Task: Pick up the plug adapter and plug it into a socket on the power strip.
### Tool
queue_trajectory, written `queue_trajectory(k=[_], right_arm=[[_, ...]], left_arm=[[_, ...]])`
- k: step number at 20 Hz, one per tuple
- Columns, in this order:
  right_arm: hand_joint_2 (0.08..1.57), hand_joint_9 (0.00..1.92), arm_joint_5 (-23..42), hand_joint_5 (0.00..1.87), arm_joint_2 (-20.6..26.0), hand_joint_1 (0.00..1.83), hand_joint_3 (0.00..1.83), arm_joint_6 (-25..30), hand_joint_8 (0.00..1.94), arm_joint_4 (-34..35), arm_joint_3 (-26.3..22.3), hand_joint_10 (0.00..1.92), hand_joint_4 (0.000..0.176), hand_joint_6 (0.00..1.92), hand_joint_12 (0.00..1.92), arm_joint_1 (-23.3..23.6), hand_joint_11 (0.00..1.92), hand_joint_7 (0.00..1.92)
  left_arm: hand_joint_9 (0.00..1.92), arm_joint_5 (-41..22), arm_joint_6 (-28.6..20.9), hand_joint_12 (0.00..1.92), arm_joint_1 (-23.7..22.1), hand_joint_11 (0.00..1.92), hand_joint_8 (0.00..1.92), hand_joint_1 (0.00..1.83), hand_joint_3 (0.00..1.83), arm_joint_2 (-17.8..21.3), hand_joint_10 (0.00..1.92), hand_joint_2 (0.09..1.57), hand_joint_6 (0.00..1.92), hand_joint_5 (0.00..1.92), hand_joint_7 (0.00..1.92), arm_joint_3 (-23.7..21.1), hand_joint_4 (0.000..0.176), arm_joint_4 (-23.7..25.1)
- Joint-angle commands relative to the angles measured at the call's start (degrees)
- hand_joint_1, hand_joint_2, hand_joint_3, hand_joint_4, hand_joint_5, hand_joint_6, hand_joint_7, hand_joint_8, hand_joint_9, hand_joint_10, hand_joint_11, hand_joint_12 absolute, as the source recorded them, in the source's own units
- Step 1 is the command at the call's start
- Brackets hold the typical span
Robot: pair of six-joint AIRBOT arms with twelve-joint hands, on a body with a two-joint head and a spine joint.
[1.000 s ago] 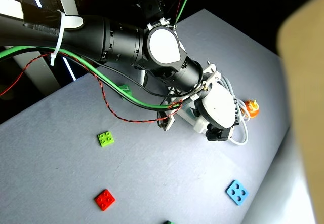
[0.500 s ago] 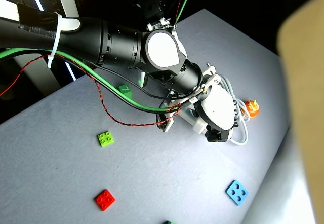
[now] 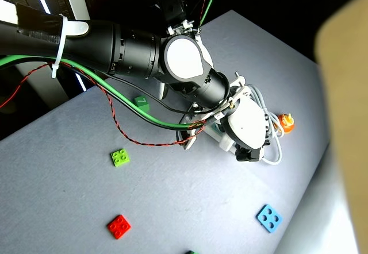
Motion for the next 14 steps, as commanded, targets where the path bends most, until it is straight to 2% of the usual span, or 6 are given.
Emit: queue_trajectory(k=[1,3,5,8,14], right_arm=[[1.15,1.0,4.26,0.83,0.12,0.91,0.0,0.86,0.01,-0.79,-0.5,0.01,0.0,0.13,1.2,1.11,0.55,1.05],[1.13,0.99,4.52,0.86,1.06,0.91,0.0,1.22,0.0,-0.79,-0.83,0.0,0.0,0.05,1.19,1.91,0.52,1.02],[1.15,0.94,4.59,0.84,2.1,0.88,0.0,1.22,0.0,-0.79,-1.61,0.0,0.0,0.03,1.18,2.57,0.47,0.97],[1.15,0.83,5.2,0.76,4.67,0.86,0.0,0.52,0.0,-0.79,-4.57,0.0,0.0,0.0,1.2,3.61,0.33,0.86],[1.12,0.64,6.55,0.54,12.33,0.85,0.0,0.37,0.0,-0.82,-11.31,0.0,0.0,0.0,1.22,6.38,0.12,0.63]], left_arm=[[0.05,-0.93,-0.1,0.1,-0.53,0.0,0.0,0.0,0.0,0.31,0.0,1.25,0.0,0.05,0.05,0.14,0.0,2.46],[0.05,-0.17,0.0,0.14,-1.02,0.0,0.0,0.0,0.0,0.87,0.0,1.24,0.0,0.05,0.06,0.05,0.0,2.46],[0.04,0.19,0.05,0.1,-1.44,0.0,0.0,0.0,0.0,1.67,0.0,1.24,0.0,0.05,0.05,-0.15,0.0,2.46],[0.02,0.89,0.09,0.03,-2.4,0.0,0.0,0.0,0.0,3.31,0.0,1.24,0.0,0.03,0.02,-0.42,0.0,2.46],[0.04,4.05,-0.05,0.05,-5.65,0.01,0.01,0.0,0.0,6.23,0.01,1.25,0.01,0.04,0.04,-0.56,0.0,2.46]])
